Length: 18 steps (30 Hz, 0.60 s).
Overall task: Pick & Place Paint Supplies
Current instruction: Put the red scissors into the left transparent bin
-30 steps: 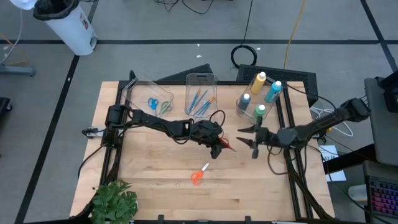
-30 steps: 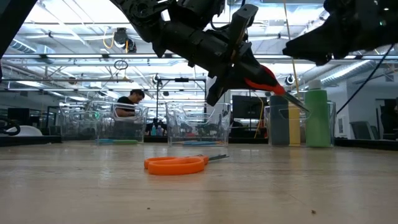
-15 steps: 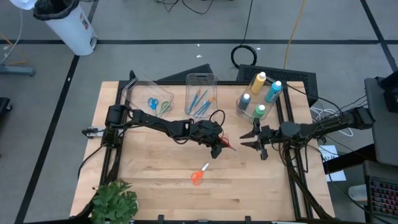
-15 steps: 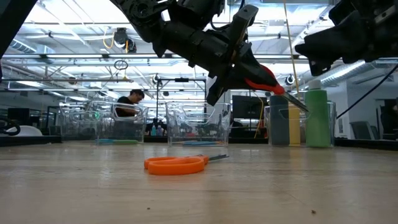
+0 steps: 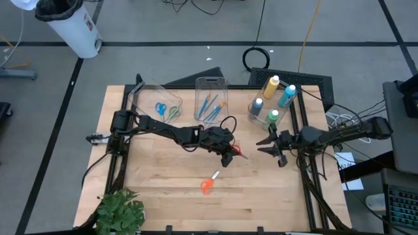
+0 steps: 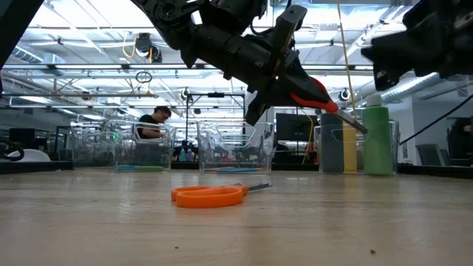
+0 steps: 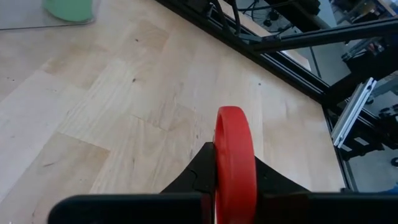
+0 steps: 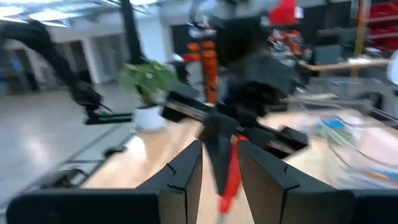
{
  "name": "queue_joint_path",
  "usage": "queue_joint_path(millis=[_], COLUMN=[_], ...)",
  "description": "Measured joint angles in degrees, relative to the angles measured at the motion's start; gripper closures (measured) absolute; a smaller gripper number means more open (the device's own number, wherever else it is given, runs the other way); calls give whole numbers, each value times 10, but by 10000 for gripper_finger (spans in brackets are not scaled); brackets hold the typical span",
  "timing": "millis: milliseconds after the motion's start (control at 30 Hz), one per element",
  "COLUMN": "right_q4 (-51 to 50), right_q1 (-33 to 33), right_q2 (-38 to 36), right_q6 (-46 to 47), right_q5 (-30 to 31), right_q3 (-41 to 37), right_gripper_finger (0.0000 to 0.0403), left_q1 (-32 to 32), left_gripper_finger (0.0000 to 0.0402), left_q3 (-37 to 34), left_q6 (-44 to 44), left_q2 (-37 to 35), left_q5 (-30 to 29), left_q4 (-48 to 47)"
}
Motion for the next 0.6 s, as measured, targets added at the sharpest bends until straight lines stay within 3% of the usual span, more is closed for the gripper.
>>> queue_joint_path(millis=[300,600], right_q4=[0,-17], right_q1=[-27,-55], right_q2=[-56,-123], right_q6=[15,21], right_q5=[-135,-195], right_q3=[-1,-2], right_gripper_finger=[313,327], left_q1=[0,0], left_gripper_finger=[379,379], left_q3=[0,0], left_q6=[0,0], left_q2=[0,0], left_q5=[0,0], left_q4=[0,-17])
